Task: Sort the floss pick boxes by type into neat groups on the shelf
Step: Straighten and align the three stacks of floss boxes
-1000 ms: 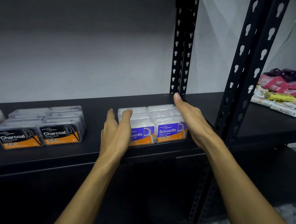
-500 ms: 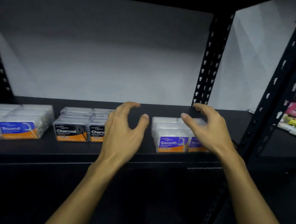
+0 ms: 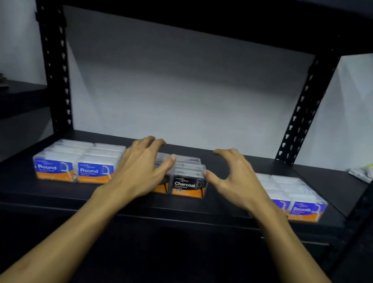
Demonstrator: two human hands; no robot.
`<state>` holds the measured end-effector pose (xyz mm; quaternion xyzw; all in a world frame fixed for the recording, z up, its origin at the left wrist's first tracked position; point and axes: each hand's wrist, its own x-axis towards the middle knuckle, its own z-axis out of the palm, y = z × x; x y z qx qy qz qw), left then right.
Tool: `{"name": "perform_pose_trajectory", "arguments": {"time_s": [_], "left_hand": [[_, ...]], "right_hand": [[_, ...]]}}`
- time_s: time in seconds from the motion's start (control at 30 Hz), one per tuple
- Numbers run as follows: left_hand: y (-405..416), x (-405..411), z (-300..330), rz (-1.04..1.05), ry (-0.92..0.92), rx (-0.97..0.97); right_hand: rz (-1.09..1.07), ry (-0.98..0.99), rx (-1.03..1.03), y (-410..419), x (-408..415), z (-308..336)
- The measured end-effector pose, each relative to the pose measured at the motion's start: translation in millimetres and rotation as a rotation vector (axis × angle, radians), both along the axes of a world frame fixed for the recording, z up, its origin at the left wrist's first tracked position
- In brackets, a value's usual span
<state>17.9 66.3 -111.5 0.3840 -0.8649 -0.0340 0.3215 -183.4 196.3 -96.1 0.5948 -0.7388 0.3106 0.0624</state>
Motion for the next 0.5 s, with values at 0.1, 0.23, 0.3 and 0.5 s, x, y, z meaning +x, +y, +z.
{"name": "perform_pose_trajectory", "arguments": {"time_s": [0.1,0.23,0.3,0.5], "left_hand": [[-15.5,-1.2,-3.8,0.017,-0.069,0.018],[-28.6,-10.0,-8.9,-0.019,-0.224,0.047],[-30.9,-16.0,-12.2,-0.052,-0.262,0.099],[-28.1,-21.3,-19.6,-0.014,-0.309,0.104]], "right_hand": [[0.017,0.000,0.054,-21.5,11.6,-6.2],[0.023,-0.021,0.143,-42.5,16.3,-9.5],[0.020,-0.068,0.176,-50.2,16.9,-12.9],[0.045,-0.235,0.161,-60.8,19.6,-29.8]]}}
